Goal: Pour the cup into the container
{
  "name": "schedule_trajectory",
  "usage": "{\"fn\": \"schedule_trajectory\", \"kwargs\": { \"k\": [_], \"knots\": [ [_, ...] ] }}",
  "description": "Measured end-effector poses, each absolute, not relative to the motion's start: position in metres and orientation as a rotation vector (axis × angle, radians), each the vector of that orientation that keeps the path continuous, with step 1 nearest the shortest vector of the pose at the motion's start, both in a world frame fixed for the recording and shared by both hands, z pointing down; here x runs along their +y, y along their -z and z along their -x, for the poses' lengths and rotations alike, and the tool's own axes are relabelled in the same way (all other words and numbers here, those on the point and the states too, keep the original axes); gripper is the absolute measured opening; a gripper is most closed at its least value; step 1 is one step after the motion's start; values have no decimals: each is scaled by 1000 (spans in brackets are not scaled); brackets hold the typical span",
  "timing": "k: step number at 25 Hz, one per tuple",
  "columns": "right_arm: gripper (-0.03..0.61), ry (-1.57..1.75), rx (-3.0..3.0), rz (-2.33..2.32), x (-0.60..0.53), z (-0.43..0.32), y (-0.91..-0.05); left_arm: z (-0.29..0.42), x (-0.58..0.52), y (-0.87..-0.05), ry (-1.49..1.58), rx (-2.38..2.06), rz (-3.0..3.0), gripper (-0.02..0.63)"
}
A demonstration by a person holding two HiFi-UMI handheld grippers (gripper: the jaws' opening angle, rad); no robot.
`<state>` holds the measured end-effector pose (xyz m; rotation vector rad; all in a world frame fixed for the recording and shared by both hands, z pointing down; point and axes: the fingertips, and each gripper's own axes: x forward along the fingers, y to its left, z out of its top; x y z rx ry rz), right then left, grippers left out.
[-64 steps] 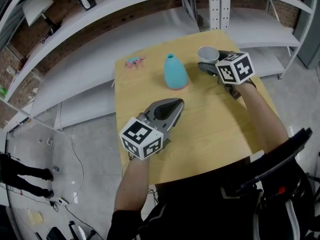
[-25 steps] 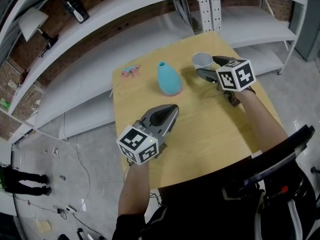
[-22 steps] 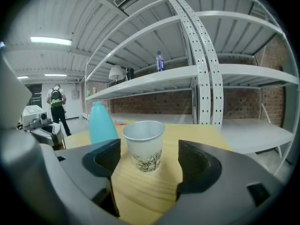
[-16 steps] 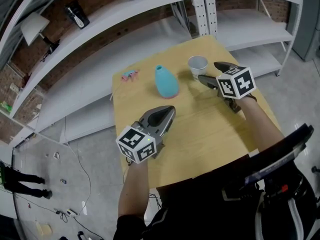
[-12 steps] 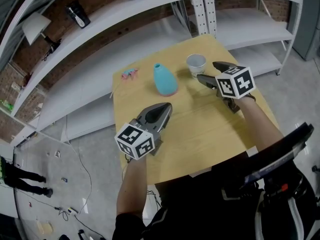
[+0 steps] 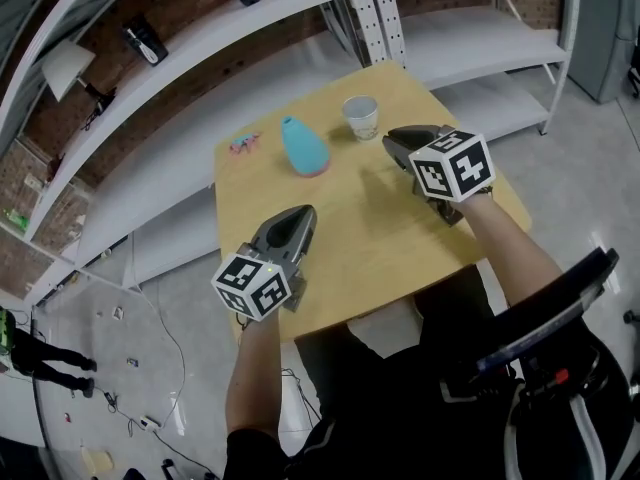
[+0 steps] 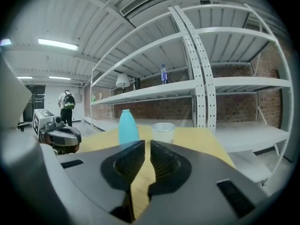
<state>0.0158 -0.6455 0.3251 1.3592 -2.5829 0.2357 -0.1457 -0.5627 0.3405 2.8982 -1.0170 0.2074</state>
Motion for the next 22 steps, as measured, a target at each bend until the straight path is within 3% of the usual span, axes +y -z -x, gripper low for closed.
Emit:
{"fn": "schedule_trajectory", "kwargs": {
  "k": [3, 22],
  "knots": [
    [4, -226, -2608, -1340, -618, -15, -321, 145, -534, -324, -116, -1062, -2896, 2],
    [3, -199, -2750, -1211, -377, -38, -306, 81, -277, -312, -116, -1145, -2881, 2]
  ]
}}
